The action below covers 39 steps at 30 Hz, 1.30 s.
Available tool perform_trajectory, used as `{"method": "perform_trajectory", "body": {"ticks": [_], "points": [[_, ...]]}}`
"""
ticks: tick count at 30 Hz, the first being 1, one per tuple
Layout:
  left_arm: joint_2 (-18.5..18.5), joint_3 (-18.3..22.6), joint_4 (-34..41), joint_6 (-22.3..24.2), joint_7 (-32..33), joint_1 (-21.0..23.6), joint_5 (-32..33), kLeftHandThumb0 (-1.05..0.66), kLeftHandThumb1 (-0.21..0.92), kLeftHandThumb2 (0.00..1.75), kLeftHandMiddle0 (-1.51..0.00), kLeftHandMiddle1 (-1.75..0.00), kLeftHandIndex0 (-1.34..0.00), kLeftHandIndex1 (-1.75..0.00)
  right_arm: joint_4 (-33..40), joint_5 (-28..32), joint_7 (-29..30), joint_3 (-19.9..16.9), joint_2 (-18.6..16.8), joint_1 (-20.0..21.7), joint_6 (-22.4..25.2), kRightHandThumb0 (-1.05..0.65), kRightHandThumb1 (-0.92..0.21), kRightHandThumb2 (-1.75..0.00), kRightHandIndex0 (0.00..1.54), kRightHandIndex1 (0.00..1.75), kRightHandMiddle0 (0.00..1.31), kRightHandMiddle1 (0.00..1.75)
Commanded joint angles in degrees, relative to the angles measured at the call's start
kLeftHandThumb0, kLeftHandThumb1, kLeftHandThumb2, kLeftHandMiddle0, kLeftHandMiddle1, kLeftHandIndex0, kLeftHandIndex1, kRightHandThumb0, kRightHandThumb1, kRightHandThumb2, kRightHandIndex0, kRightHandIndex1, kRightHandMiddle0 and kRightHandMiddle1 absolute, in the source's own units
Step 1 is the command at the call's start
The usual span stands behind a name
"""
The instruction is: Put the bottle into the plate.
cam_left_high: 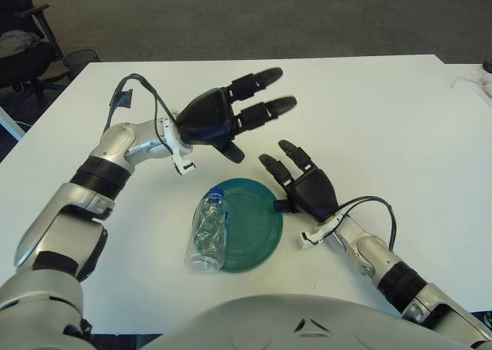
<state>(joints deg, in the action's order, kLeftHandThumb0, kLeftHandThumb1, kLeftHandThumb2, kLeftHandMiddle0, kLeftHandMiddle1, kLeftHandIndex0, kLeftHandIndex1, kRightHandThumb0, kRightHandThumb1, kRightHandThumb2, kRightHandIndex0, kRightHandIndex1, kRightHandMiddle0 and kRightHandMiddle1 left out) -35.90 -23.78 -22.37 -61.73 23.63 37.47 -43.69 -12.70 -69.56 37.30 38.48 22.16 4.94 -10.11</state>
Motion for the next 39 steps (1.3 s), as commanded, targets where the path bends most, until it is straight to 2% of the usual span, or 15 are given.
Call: {"method": "perform_trajectory", "body": {"ticks": [1, 5, 10, 11, 12, 13, 14, 18, 25, 27, 30, 33, 35, 36, 39], "points": [[0.9, 1.5, -1.9, -0.9, -3.6, -0.6, 6.7, -0.91, 0.92, 0.99, 0.0, 0.0, -0.02, -0.02, -7.2, -1.7, -4.1, 3.3, 2.7, -4.6, 1.4, -0.61, -0.92, -1.05, 0.06, 0.2, 0.0, 0.38], [2.0, 3.0, -3.6, -2.6, -5.6, -1.1, 11.3, -0.9, 0.92, 0.95, 0.0, 0.0, -0.01, -0.14, -7.2, -1.6, -4.0, 3.4, 2.8, -4.6, 1.5, -0.61, -0.92, -1.05, 0.06, 0.2, 0.0, 0.38], [3.4, 5.8, -6.8, -4.3, -5.0, -1.6, 11.3, -0.89, 0.92, 0.91, -0.01, 0.0, 0.0, -0.26, -7.3, -1.5, -3.9, 3.7, 2.8, -4.6, 1.6, -0.61, -0.92, -1.05, 0.06, 0.2, 0.0, 0.38], [3.7, 6.5, -6.9, -4.3, -4.5, -1.7, 10.7, -0.89, 0.92, 0.9, -0.01, 0.0, 0.0, -0.27, -11.9, 27.4, -15.9, -10.7, -9.2, -7.8, 1.1, -0.61, -0.92, -1.05, 0.06, 0.2, 0.0, 0.38], [4.0, 7.4, -7.1, -4.3, -3.6, -1.6, 9.8, -0.89, 0.92, 0.9, -0.01, 0.0, 0.0, -0.29, -14.1, 49.4, -24.9, -21.3, -18.2, -10.4, 1.3, -0.43, -0.69, -1.13, 0.45, 0.76, 0.36, 0.87], [4.2, 7.9, -7.3, -4.2, -3.0, -1.6, 9.1, -0.89, 0.92, 0.88, 0.0, 0.0, 0.0, -0.3, -15.5, 64.2, -30.9, -28.2, -24.1, -12.2, 1.5, -0.31, -0.52, -1.22, 0.73, 1.11, 0.61, 1.19], [4.3, 8.3, -7.3, -4.2, -2.5, -1.7, 8.7, -0.9, 0.92, 0.87, 0.0, 0.0, 0.0, -0.31, -16.1, 71.8, -33.9, -31.6, -27.0, -13.1, 1.5, -0.23, -0.42, -1.28, 0.9, 1.34, 0.77, 1.39], [4.1, 10.1, -8.7, -5.2, -1.1, -0.5, 10.4, -0.9, 0.92, 0.83, -0.01, -0.01, 0.0, -0.35, -15.7, 73.6, -35.5, -32.0, -27.0, -13.0, 1.5, -0.1, -0.25, -1.38, 1.17, 1.66, 0.98, 1.67], [5.3, 10.1, -11.5, -6.9, -4.6, 0.1, 23.2, -0.88, 0.92, 0.78, -0.06, -0.03, 0.0, -0.38, -16.1, 76.7, -38.6, -33.2, -27.6, -12.6, 1.1, -0.05, -0.2, -1.41, 1.25, 1.74, 1.01, 1.74], [5.0, 10.0, -11.2, -7.1, -5.6, -0.8, 26.5, -0.87, 0.92, 0.79, -0.07, -0.03, 0.0, -0.39, -16.3, 77.3, -39.1, -33.4, -27.7, -12.5, 0.9, -0.04, -0.2, -1.41, 1.26, 1.74, 1.0, 1.74], [2.8, 11.8, -4.6, -4.2, -6.1, -8.8, 34.3, -0.87, 0.92, 0.83, -0.09, -0.04, 0.0, -0.43, -16.8, 78.2, -40.1, -33.8, -27.9, -12.3, 0.1, -0.04, -0.21, -1.41, 1.27, 1.75, 0.98, 1.75], [4.1, 15.6, -3.0, 0.7, -4.9, -11.5, 35.3, -0.88, 0.92, 0.9, -0.13, -0.06, 0.0, -0.57, -17.2, 79.2, -41.2, -34.2, -28.0, -12.2, -0.5, -0.03, -0.22, -1.4, 1.27, 1.75, 0.96, 1.75], [5.3, 17.1, -2.6, 3.2, -4.5, -11.4, 35.3, -0.89, 0.92, 0.94, -0.18, -0.1, 0.0, -0.76, -17.6, 79.8, -42.0, -34.5, -28.0, -12.1, -0.8, -0.03, -0.23, -1.4, 1.27, 1.75, 0.95, 1.75], [6.5, 18.7, -1.9, 5.6, -3.4, -11.8, 35.7, -0.83, 0.92, 1.0, -0.12, -0.23, 0.0, -0.83, -17.7, 80.1, -42.3, -34.7, -28.1, -12.1, -0.8, -0.04, -0.23, -1.4, 1.27, 1.75, 0.94, 1.75], [9.9, 22.7, -0.5, 11.6, -1.1, -14.2, 39.1, -0.83, 0.92, 0.99, -0.15, -0.59, -0.06, -1.18, -18.4, 80.9, -43.0, -35.2, -28.2, -11.9, -1.0, -0.04, -0.24, -1.39, 1.27, 1.75, 0.92, 1.75]]}}
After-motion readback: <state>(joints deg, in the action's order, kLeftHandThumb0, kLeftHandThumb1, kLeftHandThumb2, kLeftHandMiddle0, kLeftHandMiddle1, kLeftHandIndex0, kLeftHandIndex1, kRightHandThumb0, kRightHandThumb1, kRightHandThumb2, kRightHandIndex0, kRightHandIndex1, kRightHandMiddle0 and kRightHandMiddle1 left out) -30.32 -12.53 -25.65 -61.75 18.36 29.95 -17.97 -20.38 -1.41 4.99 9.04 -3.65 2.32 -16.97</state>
